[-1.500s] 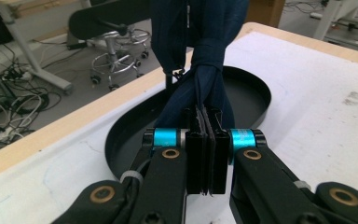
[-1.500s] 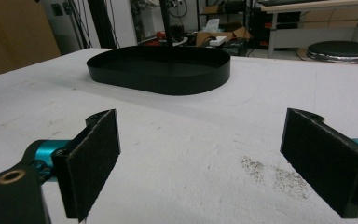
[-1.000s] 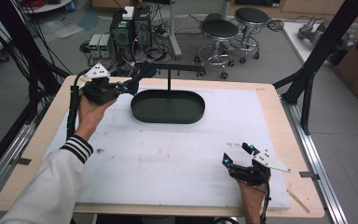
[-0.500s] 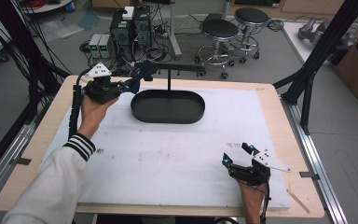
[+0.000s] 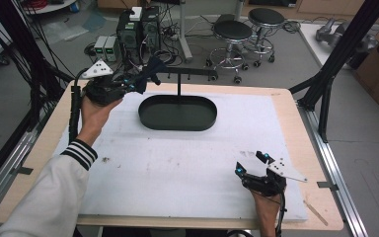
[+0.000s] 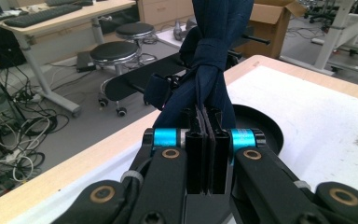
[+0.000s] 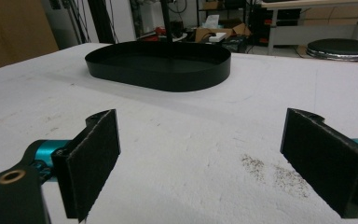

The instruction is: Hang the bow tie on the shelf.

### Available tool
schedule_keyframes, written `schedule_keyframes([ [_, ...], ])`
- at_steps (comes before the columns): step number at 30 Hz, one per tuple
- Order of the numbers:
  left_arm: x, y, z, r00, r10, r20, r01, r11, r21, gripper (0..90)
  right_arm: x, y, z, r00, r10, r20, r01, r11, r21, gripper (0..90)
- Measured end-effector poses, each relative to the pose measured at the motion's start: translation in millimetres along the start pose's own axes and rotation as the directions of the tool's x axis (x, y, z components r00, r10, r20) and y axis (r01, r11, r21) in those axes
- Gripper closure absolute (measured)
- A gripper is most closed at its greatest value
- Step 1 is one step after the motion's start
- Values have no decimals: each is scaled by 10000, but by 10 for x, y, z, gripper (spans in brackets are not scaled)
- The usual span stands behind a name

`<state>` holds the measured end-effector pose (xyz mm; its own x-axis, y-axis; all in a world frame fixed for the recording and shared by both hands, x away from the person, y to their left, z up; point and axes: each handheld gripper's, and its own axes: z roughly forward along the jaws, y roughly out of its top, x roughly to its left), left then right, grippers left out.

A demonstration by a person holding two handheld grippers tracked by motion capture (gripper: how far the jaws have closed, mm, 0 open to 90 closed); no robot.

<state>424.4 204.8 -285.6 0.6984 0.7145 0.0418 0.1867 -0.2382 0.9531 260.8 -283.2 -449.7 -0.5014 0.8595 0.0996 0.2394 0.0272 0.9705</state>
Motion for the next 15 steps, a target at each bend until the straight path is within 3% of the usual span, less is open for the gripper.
schedule_keyframes([
  [15,-49,58,-127,9999,97,-34,-96,9999,63,883,2,-2,-5,10000,-43,30,44,10000,-54,108],
])
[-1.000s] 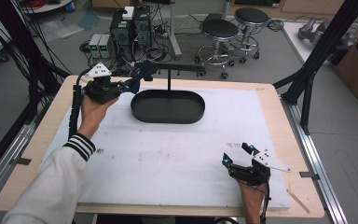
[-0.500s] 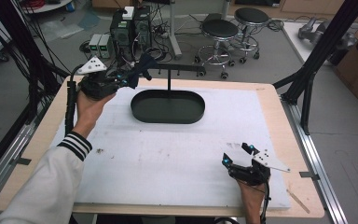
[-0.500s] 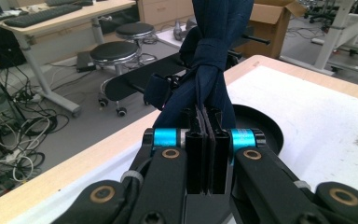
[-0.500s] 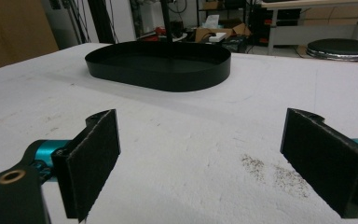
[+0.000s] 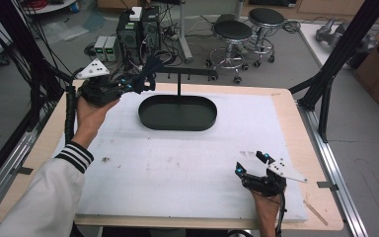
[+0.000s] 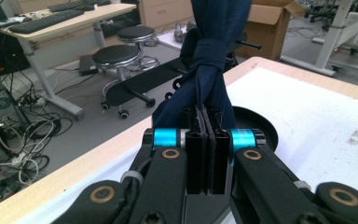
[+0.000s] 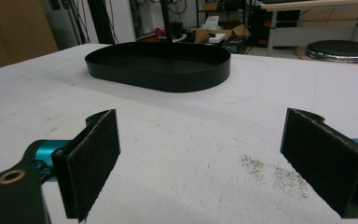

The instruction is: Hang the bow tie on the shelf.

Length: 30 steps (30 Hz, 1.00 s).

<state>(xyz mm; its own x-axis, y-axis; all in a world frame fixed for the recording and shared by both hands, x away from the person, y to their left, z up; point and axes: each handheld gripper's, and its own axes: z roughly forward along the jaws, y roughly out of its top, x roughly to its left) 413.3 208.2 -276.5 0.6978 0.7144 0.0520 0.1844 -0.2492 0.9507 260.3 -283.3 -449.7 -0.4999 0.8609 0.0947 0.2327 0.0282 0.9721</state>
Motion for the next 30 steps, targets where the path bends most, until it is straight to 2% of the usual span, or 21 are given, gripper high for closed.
schedule_keyframes([
  [5,47,-27,56,9999,-159,-14,159,9998,73,883,-6,0,0,10000,32,-23,-32,10000,-52,108],
  [13,109,-15,187,9999,-153,-7,153,9997,207,883,-7,3,5,10000,58,-35,-57,10000,31,108],
  [17,155,-1,252,9999,-128,-83,130,9996,264,883,-3,3,4,9999,100,-43,-100,9999,74,108],
  [22,229,20,322,9994,-315,-133,318,9992,255,883,-2,3,6,10000,66,-33,-65,10000,72,108],
  [24,276,47,385,9995,-244,-210,250,9993,263,883,-3,2,5,10000,83,-38,-83,9999,76,108],
  [30,353,49,501,9986,-399,-354,411,9986,320,883,-6,3,5,10000,73,-27,-73,10000,53,108],
])
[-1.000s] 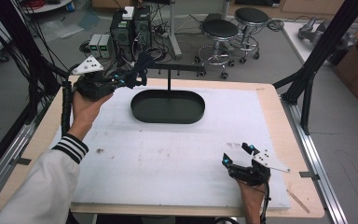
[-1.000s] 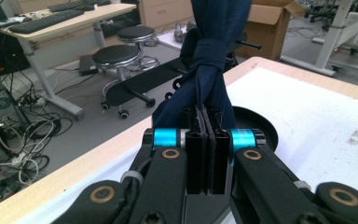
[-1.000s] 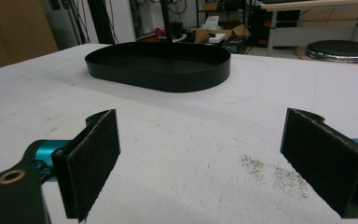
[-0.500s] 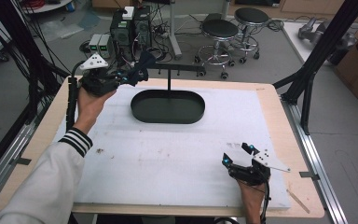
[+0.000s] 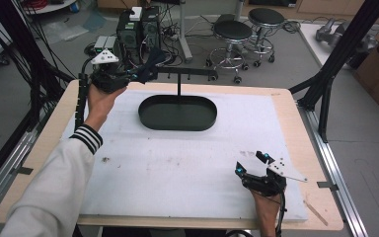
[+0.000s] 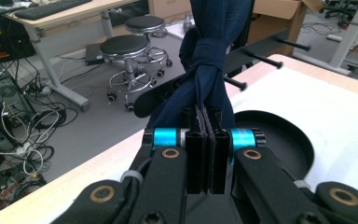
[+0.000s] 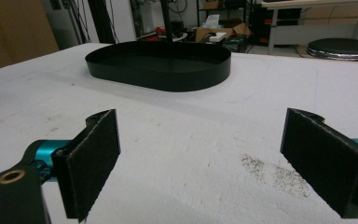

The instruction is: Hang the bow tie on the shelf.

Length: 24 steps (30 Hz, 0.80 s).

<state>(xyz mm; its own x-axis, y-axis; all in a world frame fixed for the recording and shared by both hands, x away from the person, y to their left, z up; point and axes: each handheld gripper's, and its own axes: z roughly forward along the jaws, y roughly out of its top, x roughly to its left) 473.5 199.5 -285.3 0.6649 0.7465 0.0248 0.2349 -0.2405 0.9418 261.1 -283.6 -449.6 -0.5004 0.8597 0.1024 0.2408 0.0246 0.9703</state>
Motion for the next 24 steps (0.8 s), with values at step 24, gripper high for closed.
schedule_keyframes([
  [24,257,-385,28,9918,-854,-950,911,9942,573,882,7,2,5,10000,-10,-15,10,9999,100,108],
])
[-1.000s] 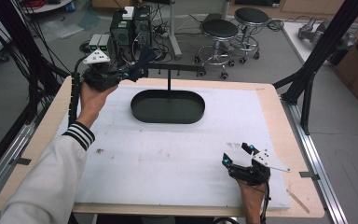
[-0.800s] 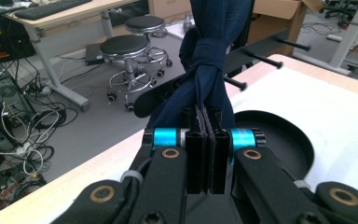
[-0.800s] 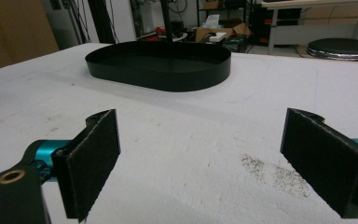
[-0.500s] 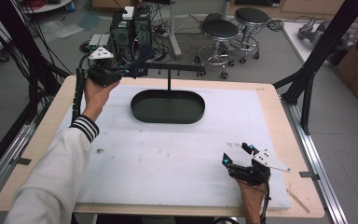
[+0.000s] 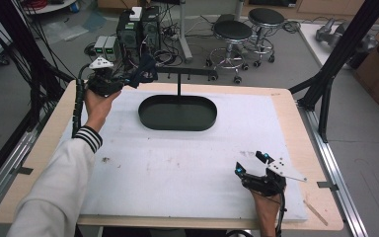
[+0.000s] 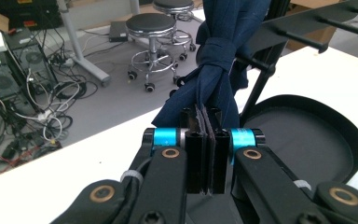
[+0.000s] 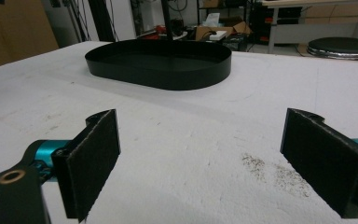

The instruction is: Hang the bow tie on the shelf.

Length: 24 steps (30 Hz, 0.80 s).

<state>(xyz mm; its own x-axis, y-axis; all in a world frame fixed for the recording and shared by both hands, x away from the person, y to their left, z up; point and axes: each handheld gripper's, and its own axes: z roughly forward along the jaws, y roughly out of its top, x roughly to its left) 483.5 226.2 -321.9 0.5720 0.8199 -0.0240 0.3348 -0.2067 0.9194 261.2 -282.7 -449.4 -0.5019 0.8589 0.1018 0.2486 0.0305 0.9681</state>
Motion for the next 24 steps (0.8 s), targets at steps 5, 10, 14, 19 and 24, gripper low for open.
schedule_keyframes([
  [5,22,-90,-12,9997,-219,113,219,9998,-26,879,1,-1,1,10000,-73,38,73,10000,-4,108],
  [10,8,-115,-21,9997,-199,154,197,9998,80,869,2,-1,2,10000,-78,55,78,10000,-24,108],
  [14,8,-156,-25,9997,-221,115,219,9996,197,815,3,-1,0,9999,-96,56,96,9999,-34,108],
  [19,19,-230,-42,9984,-439,351,431,9988,246,727,3,-1,0,10000,-73,43,74,10000,-40,108],
  [24,23,-241,-42,9988,-333,352,316,9984,469,535,2,-2,0,10000,-89,45,89,9999,-50,108],
])
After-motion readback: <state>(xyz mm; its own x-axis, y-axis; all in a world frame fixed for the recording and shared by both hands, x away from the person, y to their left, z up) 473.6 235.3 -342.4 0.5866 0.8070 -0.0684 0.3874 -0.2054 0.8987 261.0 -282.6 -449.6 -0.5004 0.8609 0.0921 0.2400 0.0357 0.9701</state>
